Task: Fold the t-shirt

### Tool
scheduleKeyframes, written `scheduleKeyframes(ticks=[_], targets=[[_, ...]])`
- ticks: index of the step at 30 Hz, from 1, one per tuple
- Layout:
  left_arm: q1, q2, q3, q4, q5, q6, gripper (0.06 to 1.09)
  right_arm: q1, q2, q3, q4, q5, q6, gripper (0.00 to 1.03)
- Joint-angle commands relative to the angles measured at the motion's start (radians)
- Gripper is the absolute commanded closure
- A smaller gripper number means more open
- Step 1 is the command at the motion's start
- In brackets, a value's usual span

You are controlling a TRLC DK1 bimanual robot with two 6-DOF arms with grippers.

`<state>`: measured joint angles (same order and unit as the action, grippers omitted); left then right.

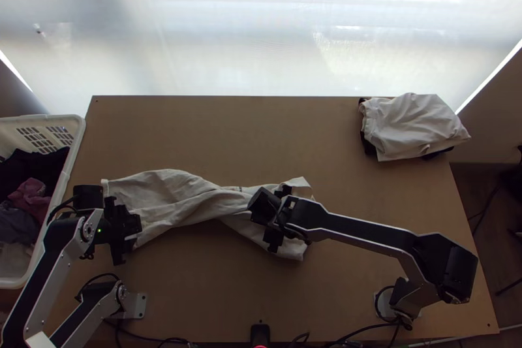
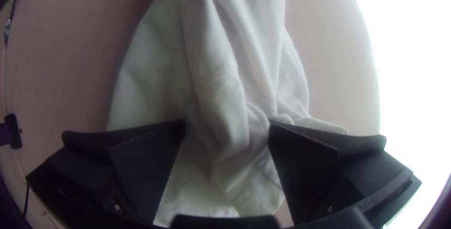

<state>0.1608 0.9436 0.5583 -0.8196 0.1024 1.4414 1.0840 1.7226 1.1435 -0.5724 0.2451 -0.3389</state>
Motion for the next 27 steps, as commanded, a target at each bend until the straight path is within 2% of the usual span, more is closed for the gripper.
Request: scheduleKeyframes(ticks=[1,6,8,15,18,22,26,27], targets=[[0.011,0.018,0.005,0.059,0.002,0.008,0.34,0.001,0.003,0.001,0.0,0.006,0.0,0.25],[0.0,0.046,-0.02,0.088,0.002,0.002,0.35,0.001,0.008,0.004,0.002,0.01,0.0,0.25],[-0.004,0.049,-0.028,0.099,0.002,0.001,0.39,0.001,0.008,0.002,0.002,0.013,0.0,0.25],[-0.006,0.073,-0.04,0.142,0.002,-0.01,0.97,-0.007,0.012,0.004,0.002,0.017,0.0,0.25],[-0.006,0.077,-0.021,0.148,0.0,-0.039,1.0,-0.012,0.012,0.007,0.002,0.019,0.0,0.25],[-0.001,0.069,0.009,0.148,-0.003,-0.067,1.05,-0.018,0.012,0.005,0.014,0.019,-0.008,0.56],[0.011,0.066,0.091,0.065,-0.001,-0.134,1.05,-0.016,0.008,-0.002,0.055,0.016,-0.037,0.96],[0.014,0.064,0.114,0.043,-0.001,-0.145,1.05,-0.015,0.008,-0.004,0.062,0.016,-0.041,1.0]])
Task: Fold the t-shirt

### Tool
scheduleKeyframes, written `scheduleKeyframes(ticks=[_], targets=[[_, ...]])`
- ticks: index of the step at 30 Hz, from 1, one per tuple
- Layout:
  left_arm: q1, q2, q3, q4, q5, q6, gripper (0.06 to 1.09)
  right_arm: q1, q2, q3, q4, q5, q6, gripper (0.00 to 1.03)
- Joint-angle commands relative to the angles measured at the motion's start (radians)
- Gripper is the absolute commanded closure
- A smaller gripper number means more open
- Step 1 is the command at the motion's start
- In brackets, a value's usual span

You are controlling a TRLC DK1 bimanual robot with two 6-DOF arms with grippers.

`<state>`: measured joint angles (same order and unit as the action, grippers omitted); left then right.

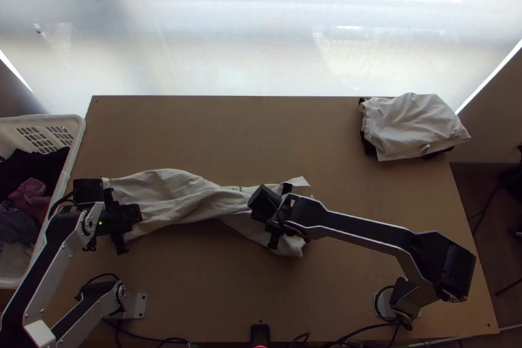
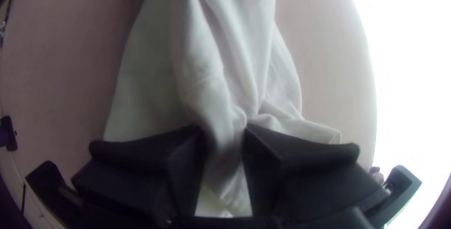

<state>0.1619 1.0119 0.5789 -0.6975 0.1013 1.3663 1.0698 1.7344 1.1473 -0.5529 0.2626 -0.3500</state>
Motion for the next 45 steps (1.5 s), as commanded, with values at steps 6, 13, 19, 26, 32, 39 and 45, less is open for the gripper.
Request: scheduleKeyframes(ticks=[6,13,19,26,32,39,45], targets=[[0.021,-0.01,0.237,-0.168,0.005,-0.145,1.05,0.009,-0.079,-0.006,0.03,-0.014,-0.047,1.0],[0.093,-0.018,0.351,-0.217,0.032,-0.167,1.05,0.007,-0.205,0.012,-0.07,-0.023,-0.057,1.0],[0.156,-0.024,0.423,-0.313,0.071,-0.164,1.05,0.001,-0.277,-0.064,-0.13,-0.023,-0.055,1.0],[0.157,-0.084,0.437,-0.395,0.094,-0.165,1.05,0.001,-0.296,-0.176,-0.13,-0.049,0.022,0.42],[0.111,-0.151,0.398,-0.447,0.097,-0.167,1.05,-0.016,-0.297,-0.109,-0.174,-0.049,0.028,0.28],[0.079,-0.234,0.348,-0.474,0.097,-0.167,1.05,0.009,-0.228,0.068,-0.252,-0.08,0.063,0.22],[0.085,-0.245,0.337,-0.474,0.094,-0.162,1.05,0.022,-0.099,0.238,-0.306,-0.172,0.106,0.22]])
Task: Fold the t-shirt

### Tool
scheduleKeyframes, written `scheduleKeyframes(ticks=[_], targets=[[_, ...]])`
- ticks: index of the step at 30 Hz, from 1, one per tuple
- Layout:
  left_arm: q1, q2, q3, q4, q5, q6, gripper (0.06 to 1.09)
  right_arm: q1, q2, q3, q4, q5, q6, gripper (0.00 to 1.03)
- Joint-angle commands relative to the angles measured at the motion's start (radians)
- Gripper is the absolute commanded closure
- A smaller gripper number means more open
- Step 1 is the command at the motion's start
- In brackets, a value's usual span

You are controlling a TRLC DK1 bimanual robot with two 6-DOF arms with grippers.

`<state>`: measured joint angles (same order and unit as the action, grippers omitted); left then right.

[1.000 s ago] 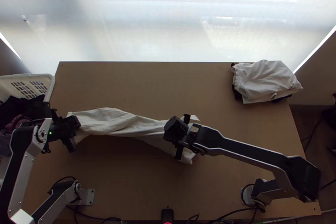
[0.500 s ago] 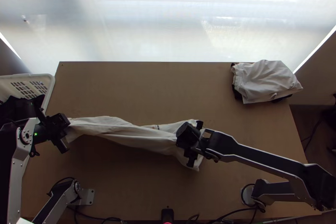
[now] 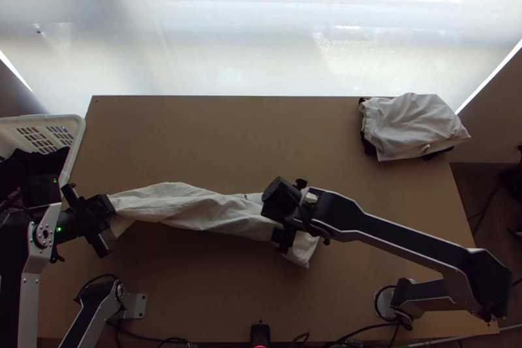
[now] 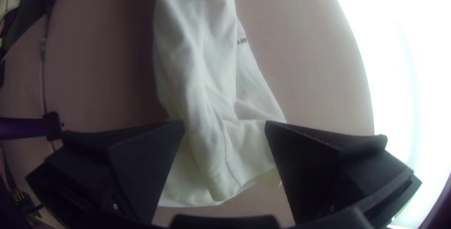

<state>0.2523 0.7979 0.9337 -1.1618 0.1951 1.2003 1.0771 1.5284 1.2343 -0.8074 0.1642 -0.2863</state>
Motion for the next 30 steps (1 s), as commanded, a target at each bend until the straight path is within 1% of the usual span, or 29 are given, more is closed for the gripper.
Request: scheduleKeyframes(ticks=[1,5,11,12,16,17,19,20,26,28,29,30], targets=[[-0.005,-0.032,-0.016,-0.01,0.001,0.004,1.05,0.027,0.122,0.156,-0.05,-0.077,0.047,0.22],[-0.005,-0.04,-0.013,-0.009,0.001,-0.001,1.05,0.061,0.176,0.189,-0.05,-0.084,0.05,0.23],[0.001,-0.039,-0.006,-0.004,0.001,-0.01,1.05,0.057,0.236,0.202,-0.036,-0.114,0.058,0.24],[0.001,-0.039,-0.006,-0.003,0.001,-0.013,1.05,0.057,0.243,0.198,-0.033,-0.123,0.061,0.25],[0.005,-0.04,0.001,-0.001,-0.002,-0.013,1.05,0.055,0.246,0.157,-0.001,-0.161,0.053,0.45],[0.008,-0.04,0.004,-0.001,-0.002,-0.011,1.05,0.052,0.243,0.14,0.011,-0.161,0.049,0.47],[0.015,-0.04,0.008,-0.001,-0.002,-0.008,1.05,0.04,0.239,0.11,0.033,-0.161,0.041,0.48],[0.018,-0.04,0.008,-0.001,-0.002,-0.007,1.05,0.034,0.234,0.093,0.048,-0.161,0.038,0.52],[0.021,-0.035,0.004,0.001,-0.002,0.007,1.05,0.014,0.2,0.01,0.119,-0.181,-0.002,0.84],[0.022,-0.035,0.002,0.004,-0.002,0.015,1.05,0.012,0.184,0.001,0.125,-0.181,-0.017,0.97],[0.024,-0.035,0.002,0.007,-0.002,0.016,1.05,0.01,0.173,0.002,0.123,-0.181,-0.024,1.0],[0.024,-0.035,0.004,0.011,-0.002,0.016,1.05,0.01,0.156,0.002,0.123,-0.181,-0.027,1.0]])
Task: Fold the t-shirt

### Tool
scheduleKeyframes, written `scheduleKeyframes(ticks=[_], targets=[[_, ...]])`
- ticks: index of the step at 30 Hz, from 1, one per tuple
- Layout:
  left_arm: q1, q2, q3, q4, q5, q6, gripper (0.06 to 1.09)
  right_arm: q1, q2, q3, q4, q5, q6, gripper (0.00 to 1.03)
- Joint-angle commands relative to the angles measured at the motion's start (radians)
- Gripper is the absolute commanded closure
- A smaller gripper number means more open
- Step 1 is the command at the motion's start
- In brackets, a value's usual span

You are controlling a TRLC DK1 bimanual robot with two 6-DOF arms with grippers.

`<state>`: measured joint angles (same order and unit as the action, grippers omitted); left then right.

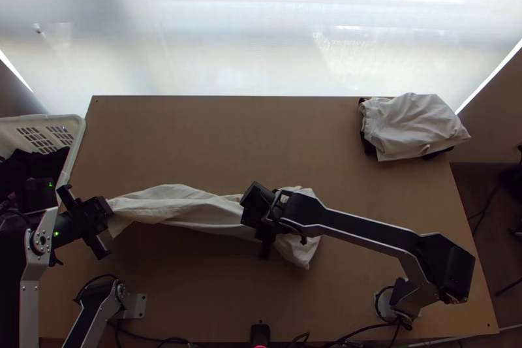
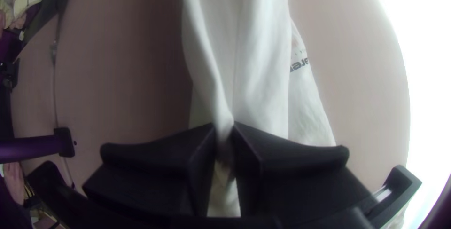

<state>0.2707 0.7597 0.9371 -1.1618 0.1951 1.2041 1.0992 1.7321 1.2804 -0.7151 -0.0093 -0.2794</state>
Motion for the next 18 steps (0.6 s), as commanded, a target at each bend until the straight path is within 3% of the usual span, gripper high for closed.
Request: scheduleKeyframes(ticks=[1,13,18], targets=[[0.005,0.003,0.003,0.017,-0.002,0.012,1.05,-0.012,-0.063,-0.041,0.029,-0.008,-0.034,1.0],[0.061,0.03,0.15,0.022,0.007,-0.011,1.04,-0.021,-0.279,0.108,-0.233,-0.024,-0.029,1.0],[0.055,0.03,0.175,-0.016,0.021,-0.032,1.05,0.005,-0.336,0.082,-0.31,-0.044,-0.021,1.0]])
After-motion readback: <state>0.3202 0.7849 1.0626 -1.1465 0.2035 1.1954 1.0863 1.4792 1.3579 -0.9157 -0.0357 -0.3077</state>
